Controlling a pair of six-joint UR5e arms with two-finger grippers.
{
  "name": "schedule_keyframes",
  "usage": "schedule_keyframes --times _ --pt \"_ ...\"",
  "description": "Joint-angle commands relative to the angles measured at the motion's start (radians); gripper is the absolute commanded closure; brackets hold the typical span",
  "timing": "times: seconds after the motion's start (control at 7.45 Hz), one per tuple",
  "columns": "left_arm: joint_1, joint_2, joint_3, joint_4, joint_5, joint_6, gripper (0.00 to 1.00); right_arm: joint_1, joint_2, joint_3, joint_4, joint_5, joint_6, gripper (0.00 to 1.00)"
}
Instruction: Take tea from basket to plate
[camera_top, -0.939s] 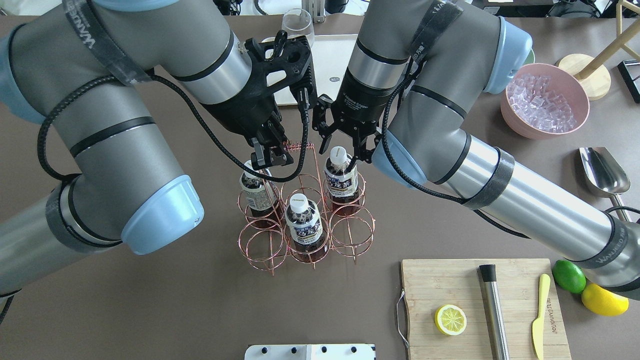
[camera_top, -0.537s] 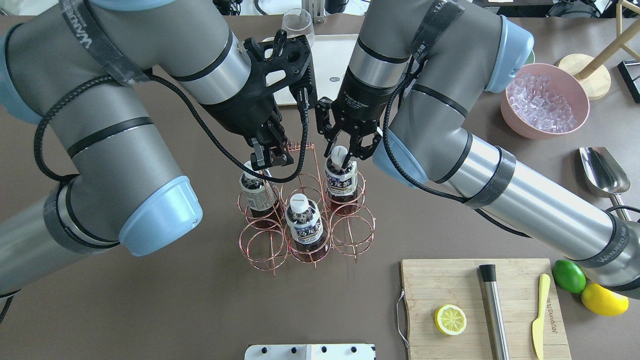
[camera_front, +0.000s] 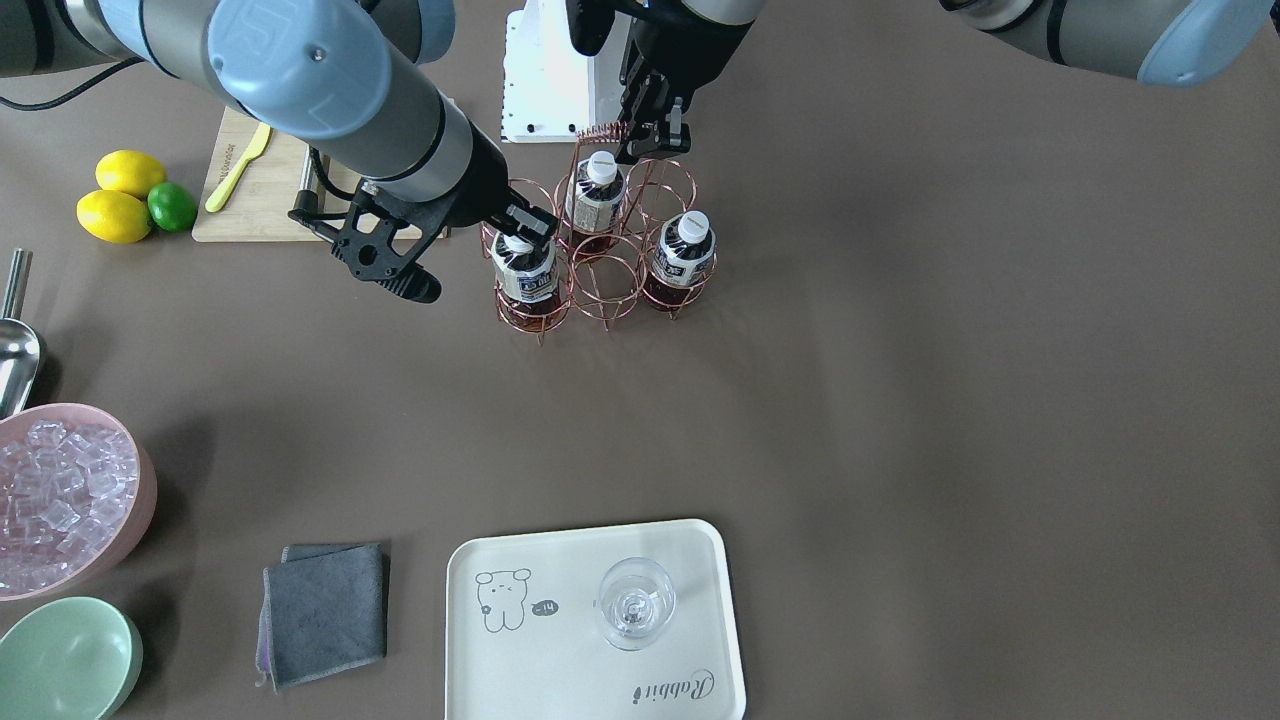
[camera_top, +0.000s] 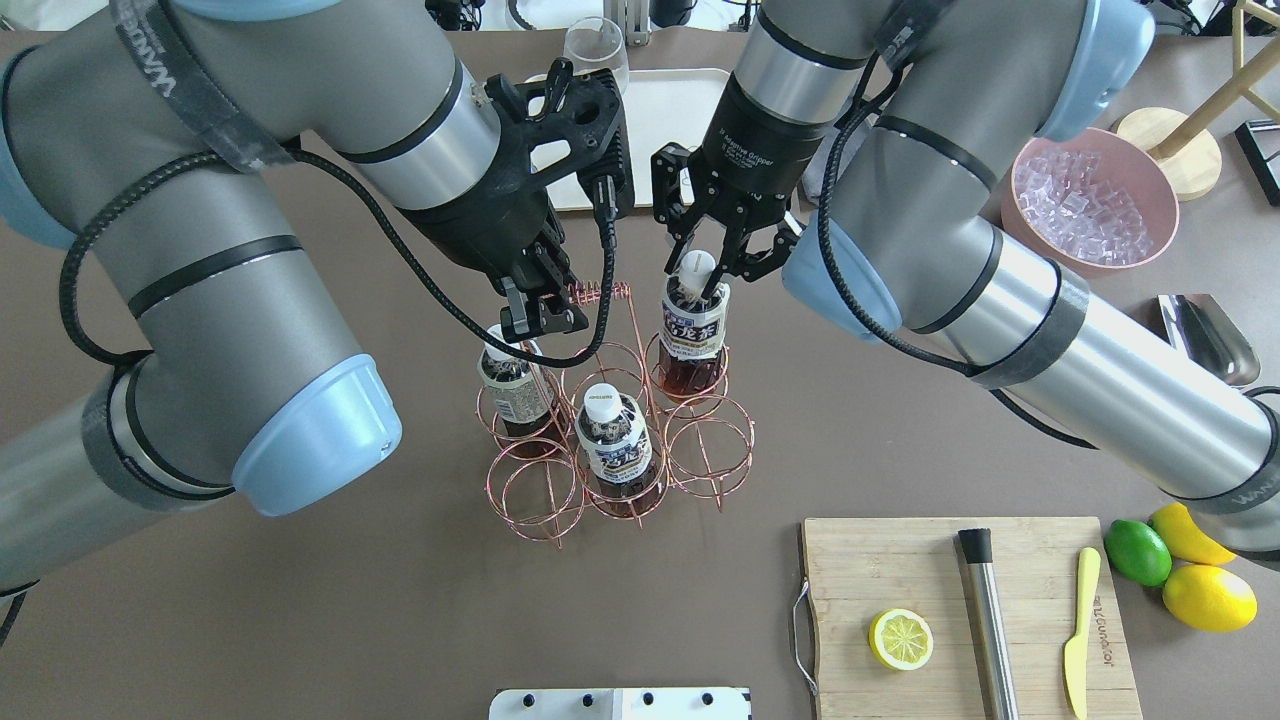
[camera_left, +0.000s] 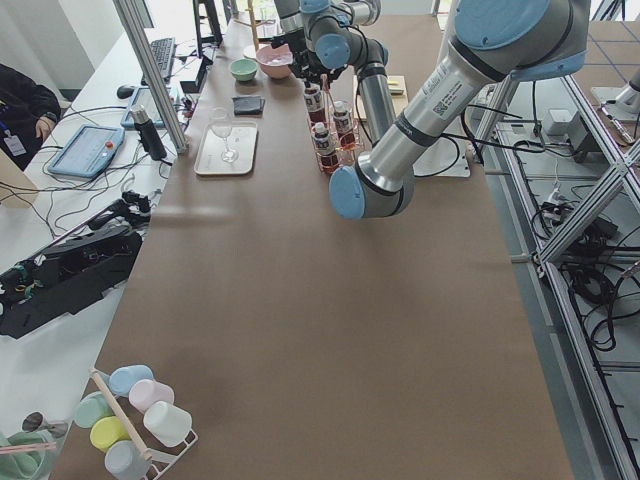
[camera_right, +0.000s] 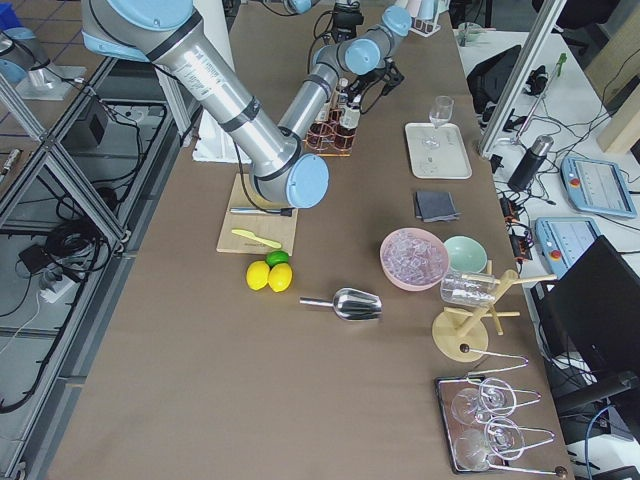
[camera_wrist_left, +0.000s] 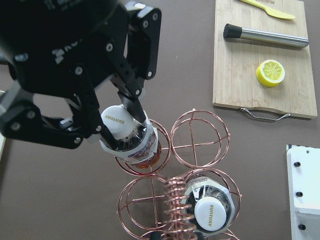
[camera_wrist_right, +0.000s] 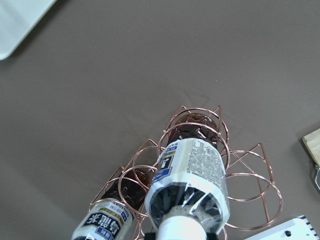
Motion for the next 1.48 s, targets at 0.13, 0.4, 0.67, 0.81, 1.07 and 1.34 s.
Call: schedule_keyframes --times 0.13,0.4,0.67,0.81,1.07,1.34 --pt "0.002 0.007 0.000 -0.002 0.000 0.001 1.00 0.183 0.076 0.108 -0.206 0.107 -0.001 1.00" --pt "0.002 0.007 -0.001 -0.002 0.000 0.001 1.00 0.253 0.154 0.072 -0.228 0.115 -0.004 1.00" --pt "0.000 0.019 -0.041 0.002 0.000 0.000 1.00 0.313 0.198 -0.072 -0.223 0.108 -0.217 1.00" --pt "0.000 0.057 -0.085 0.000 -0.003 0.001 1.00 0.347 0.271 -0.240 -0.222 0.112 -0.354 1.00" --pt "-0.006 0.095 -0.156 0.006 -0.011 0.000 1.00 0.382 0.334 -0.551 -0.109 0.114 -0.614 1.00" --pt "-0.021 0.129 -0.210 0.009 -0.011 0.000 1.00 0.366 0.363 -0.779 0.092 0.114 -0.615 1.00"
